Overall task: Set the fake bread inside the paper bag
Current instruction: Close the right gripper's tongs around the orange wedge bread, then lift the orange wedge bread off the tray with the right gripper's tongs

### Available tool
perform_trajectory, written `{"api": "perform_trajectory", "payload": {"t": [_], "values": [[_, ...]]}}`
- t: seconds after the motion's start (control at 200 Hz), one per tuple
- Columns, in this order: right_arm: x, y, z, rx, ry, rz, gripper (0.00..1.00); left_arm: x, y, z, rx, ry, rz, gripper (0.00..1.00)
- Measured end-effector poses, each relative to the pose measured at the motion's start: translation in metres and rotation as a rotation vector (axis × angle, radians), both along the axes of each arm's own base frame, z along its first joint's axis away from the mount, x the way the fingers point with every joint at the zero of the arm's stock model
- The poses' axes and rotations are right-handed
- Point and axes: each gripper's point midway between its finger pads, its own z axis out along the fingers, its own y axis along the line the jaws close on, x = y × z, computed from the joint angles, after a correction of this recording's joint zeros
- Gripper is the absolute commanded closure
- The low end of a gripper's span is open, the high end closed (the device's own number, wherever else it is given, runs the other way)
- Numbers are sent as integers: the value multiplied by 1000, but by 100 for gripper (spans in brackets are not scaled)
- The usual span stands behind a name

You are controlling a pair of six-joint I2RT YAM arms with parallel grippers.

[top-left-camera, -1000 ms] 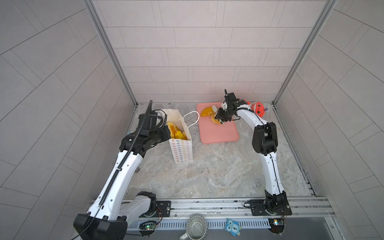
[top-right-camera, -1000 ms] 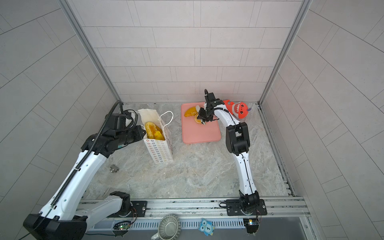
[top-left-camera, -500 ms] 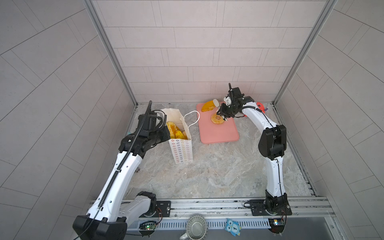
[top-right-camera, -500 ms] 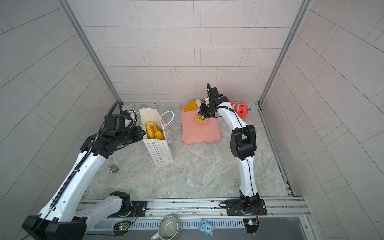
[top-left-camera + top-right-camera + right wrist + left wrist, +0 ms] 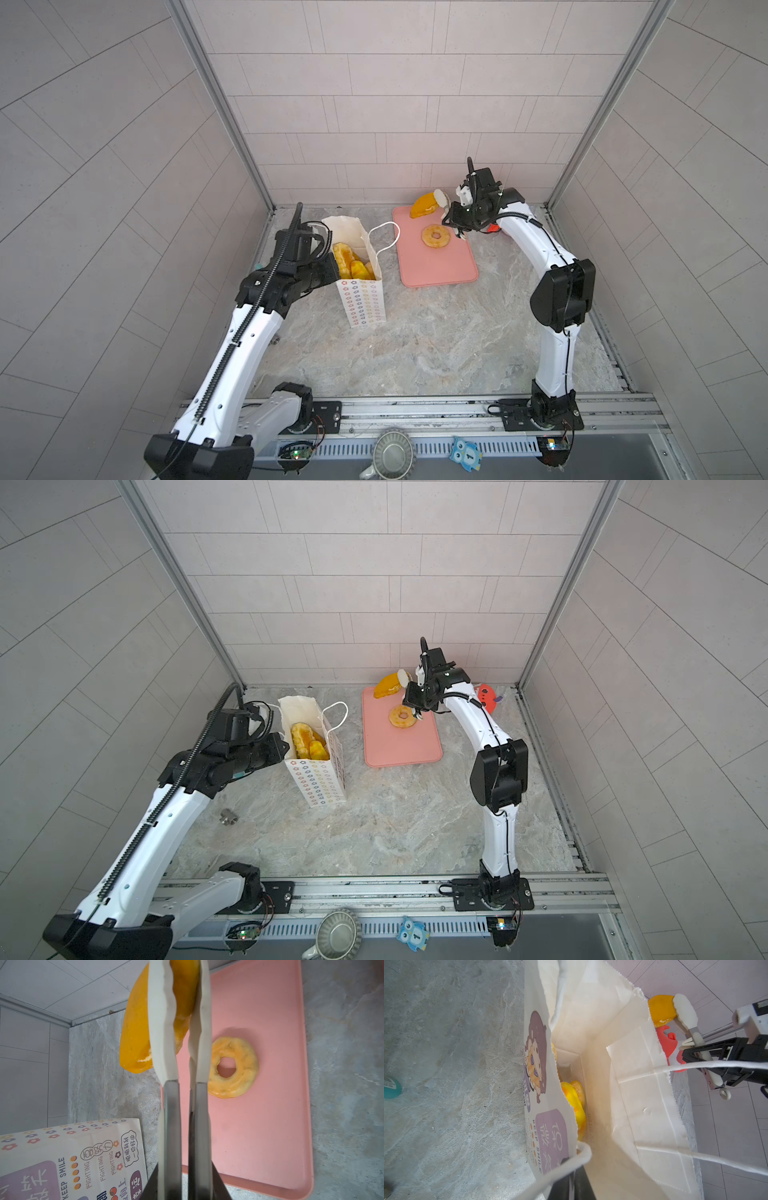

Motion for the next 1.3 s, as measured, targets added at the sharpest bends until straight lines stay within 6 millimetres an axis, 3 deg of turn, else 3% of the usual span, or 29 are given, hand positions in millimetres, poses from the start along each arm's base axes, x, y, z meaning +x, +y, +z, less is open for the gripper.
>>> {"api": "perform_trajectory", "payload": {"t": [0.18, 0.485, 0.65, 1.046, 1.301], "values": [[-5, -5, 22, -14, -51, -2, 74, 0, 0, 0, 0, 0, 0, 90], [-11, -11, 38, -34, -81, -11, 74, 0, 0, 0, 0, 0, 0, 90], [-19, -14, 56, -34, -115, -15, 74, 0, 0, 0, 0, 0, 0, 90], [-59, -27, 127, -14, -278, -22, 71, 0, 0, 1, 0, 1, 0, 90], [-76, -31, 144, -11, -326, -19, 71, 0, 0, 2, 0, 0, 0, 90]]}}
